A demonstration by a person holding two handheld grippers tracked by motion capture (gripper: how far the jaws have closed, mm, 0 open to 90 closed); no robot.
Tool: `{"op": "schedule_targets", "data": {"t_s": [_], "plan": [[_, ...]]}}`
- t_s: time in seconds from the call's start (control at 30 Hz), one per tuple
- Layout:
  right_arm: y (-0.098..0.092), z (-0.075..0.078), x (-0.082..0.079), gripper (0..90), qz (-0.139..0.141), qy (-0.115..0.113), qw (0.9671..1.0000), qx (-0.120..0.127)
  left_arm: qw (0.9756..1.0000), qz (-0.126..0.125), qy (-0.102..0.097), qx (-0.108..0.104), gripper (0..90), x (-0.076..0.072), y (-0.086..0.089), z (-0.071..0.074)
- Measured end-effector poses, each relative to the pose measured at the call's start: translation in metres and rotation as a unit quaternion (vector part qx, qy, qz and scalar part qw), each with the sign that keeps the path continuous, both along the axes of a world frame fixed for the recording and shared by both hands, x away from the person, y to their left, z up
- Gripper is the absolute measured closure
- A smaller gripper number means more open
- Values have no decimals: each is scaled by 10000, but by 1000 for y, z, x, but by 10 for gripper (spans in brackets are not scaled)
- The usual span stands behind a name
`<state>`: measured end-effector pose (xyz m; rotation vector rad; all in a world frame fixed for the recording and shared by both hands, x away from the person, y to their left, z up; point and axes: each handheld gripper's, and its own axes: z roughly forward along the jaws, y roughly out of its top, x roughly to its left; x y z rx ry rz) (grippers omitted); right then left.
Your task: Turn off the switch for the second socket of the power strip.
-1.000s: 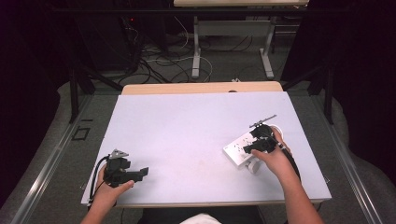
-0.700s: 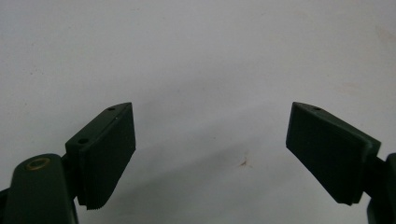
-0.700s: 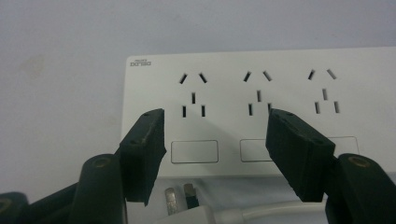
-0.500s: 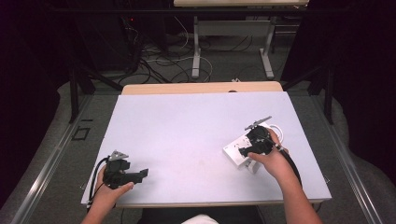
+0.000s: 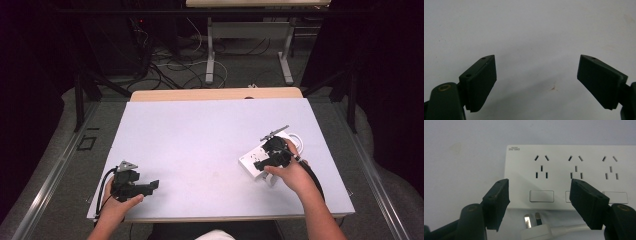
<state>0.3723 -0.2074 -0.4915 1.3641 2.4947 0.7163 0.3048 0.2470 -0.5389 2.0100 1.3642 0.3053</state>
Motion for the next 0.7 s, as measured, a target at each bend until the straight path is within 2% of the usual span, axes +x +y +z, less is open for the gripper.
{"op": "schedule_targets", "data": {"t_s": [0.1, 0.17, 0.2, 0.33, 0.43, 0.5, 0.63, 0.7], "plan": [[0, 1, -2, 219, -54, -13, 10000, 74, 10000, 0, 8, -27, 157, 0, 0, 0], [-1, 2, -3, 166, -90, -118, 9999, 67, 10000, 3, 1, -45, 157, 0, 0, 1], [-1, 3, -3, 151, -107, -227, 9997, 49, 10000, 23, -1, -57, 157, 0, 0, 1], [-2, 6, -7, 124, -118, -295, 9995, 69, 9999, 51, -43, -85, 156, 0, 0, 2], [-4, 8, -12, 7, -147, -295, 9994, 80, 9998, 134, -73, -117, 156, -1, 0, 3], [-6, 9, -15, 0, -142, -303, 9994, 20, 9997, 189, -91, -145, 156, -1, 0, 4], [-9, 12, -23, 0, -225, -372, 9990, 88, 9995, 226, -120, -180, 147, -1, 1, 5], [-11, 14, -26, 0, -239, -428, 9988, 58, 9994, 258, -122, -192, 100, -1, 1, 5]]}}
